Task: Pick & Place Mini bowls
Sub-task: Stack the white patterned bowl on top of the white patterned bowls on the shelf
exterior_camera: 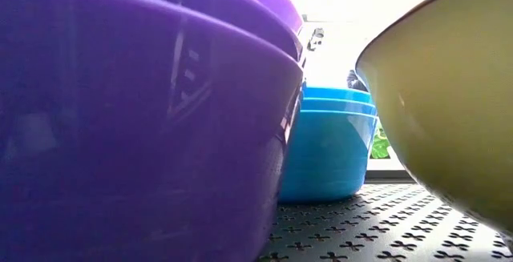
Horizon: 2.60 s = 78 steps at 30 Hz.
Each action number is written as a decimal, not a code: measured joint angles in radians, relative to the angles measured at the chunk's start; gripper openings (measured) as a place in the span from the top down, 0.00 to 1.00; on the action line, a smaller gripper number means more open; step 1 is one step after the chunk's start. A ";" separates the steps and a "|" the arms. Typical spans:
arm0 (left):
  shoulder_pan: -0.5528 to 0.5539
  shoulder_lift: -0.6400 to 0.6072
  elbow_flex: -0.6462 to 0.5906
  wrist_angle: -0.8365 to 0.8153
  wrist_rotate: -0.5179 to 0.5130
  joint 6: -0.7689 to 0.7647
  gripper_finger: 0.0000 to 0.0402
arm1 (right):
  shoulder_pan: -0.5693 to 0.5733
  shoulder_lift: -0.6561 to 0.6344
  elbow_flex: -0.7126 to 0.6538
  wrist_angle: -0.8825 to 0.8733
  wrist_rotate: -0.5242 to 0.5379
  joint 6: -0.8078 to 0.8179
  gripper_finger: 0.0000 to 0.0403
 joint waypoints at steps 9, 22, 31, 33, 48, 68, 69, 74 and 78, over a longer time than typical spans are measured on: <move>0.000 0.000 0.000 0.001 0.000 0.000 1.00 | 0.059 0.004 0.000 0.003 0.006 0.045 0.98; 0.000 0.000 0.000 0.002 0.022 0.000 1.00 | 0.059 0.068 -0.002 0.044 0.002 0.007 0.98; 0.000 0.000 -0.001 0.002 0.023 0.000 1.00 | 0.061 0.085 -0.002 0.059 0.007 0.044 0.98; 0.000 0.000 -0.001 0.002 0.023 0.001 1.00 | 0.062 0.100 -0.001 0.066 0.008 0.045 0.98; 0.000 0.000 -0.001 0.002 0.024 0.007 1.00 | 0.077 0.163 0.005 0.073 -0.005 0.050 0.98; 0.000 0.000 -0.001 0.002 0.024 0.007 1.00 | 0.091 0.198 0.008 0.079 -0.019 -0.006 0.98; 0.000 0.000 -0.001 0.002 0.024 0.007 1.00 | 0.092 0.198 0.008 0.078 -0.019 -0.006 0.98; 0.000 0.000 -0.001 0.002 0.024 0.007 1.00 | 0.093 0.198 0.009 0.075 -0.024 -0.006 0.96; 0.000 0.000 -0.001 0.002 0.024 0.007 1.00 | 0.093 0.198 0.009 0.073 -0.024 -0.006 0.92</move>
